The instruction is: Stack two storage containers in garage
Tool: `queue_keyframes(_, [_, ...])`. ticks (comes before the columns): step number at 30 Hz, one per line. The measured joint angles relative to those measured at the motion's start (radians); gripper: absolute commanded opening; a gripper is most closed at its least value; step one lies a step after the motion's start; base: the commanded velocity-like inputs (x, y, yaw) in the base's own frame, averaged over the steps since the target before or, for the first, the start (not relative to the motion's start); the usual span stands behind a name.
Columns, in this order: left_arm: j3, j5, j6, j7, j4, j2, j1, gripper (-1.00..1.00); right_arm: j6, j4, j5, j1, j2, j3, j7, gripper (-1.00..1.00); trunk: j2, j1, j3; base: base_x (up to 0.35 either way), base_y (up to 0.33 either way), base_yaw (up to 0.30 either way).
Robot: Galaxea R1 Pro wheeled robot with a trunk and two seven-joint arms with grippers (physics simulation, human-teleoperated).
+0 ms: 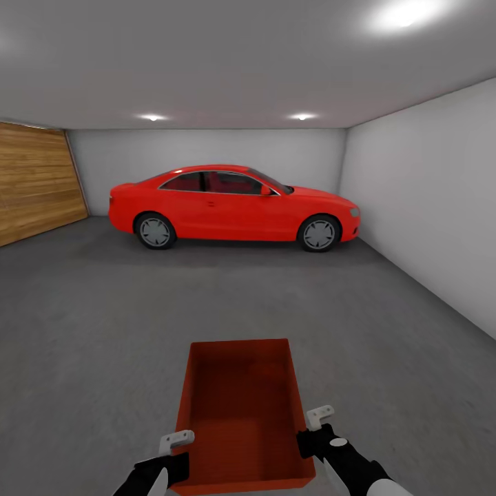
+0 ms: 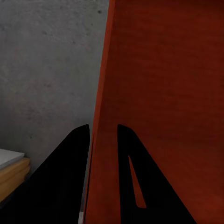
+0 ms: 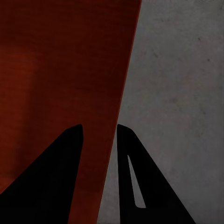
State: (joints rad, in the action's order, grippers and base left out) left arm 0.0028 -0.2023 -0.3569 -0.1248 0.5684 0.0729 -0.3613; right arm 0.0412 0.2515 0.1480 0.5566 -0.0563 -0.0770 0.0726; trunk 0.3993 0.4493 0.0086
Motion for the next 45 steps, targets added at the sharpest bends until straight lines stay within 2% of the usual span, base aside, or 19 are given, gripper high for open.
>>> queue_keyframes(7, [0.0, 0.0, 0.0, 0.0, 0.0, 0.0, 0.0, -1.0, 0.0, 0.0, 0.0, 0.0, 0.0, 0.0, 0.0, -1.0, 0.0, 0.0, 0.0, 0.203, 0.0, 0.0])
queue_keyframes(45, [0.0, 0.0, 0.0, 0.0, 0.0, 0.0, 0.0, -1.0, 0.0, 0.0, 0.0, 0.0, 0.0, 0.0, 0.0, -1.0, 0.0, 0.0, 0.0, 0.006, 0.01, 0.0])
